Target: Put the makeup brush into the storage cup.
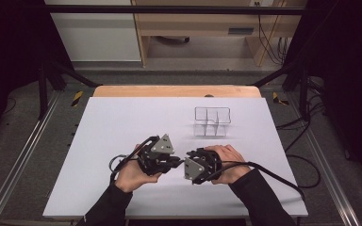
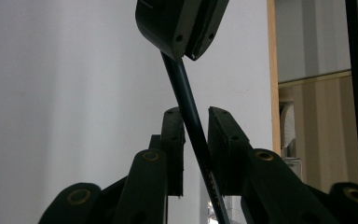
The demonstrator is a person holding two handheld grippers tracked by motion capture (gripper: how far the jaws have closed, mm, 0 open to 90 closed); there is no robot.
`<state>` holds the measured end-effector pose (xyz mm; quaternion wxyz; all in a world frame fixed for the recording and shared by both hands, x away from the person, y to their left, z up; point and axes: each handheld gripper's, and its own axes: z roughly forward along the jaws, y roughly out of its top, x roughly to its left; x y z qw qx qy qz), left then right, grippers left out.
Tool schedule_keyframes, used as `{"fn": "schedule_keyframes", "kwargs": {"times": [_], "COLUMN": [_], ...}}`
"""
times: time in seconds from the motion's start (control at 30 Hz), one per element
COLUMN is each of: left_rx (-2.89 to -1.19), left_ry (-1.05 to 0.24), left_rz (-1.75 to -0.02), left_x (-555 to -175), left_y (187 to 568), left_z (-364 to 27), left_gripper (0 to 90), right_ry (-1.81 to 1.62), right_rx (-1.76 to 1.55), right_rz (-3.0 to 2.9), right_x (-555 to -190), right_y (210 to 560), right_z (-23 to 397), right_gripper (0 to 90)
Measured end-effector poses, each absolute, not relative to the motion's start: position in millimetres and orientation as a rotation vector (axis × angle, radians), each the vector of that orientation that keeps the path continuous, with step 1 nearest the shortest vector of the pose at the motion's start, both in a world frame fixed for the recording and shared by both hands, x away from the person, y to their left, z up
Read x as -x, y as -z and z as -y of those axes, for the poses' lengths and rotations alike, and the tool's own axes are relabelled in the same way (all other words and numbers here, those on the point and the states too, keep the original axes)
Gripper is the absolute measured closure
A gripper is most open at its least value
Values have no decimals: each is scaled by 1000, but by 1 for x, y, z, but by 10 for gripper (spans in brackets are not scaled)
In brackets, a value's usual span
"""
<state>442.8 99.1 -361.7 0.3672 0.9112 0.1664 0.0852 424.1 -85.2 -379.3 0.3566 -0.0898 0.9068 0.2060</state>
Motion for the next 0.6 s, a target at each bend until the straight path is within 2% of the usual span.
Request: {"fn": "schedule_keyframes", "kwargs": {"times": [0.37,0.6], "left_rx": [-2323,-2292], "left_ry": [-190,-232], "left_rz": [-428,-433], "left_x": [-445,-444], "left_y": [363,362], "left_z": [-102,-105], "left_gripper": [826,801], "right_ry": [-494,-502], "right_rx": [277,267], "right_rz": [-2350,-2385], "right_x": [-423,-423], "right_y": [383,385], "right_z": [84,83], "right_gripper": [814,845]}}
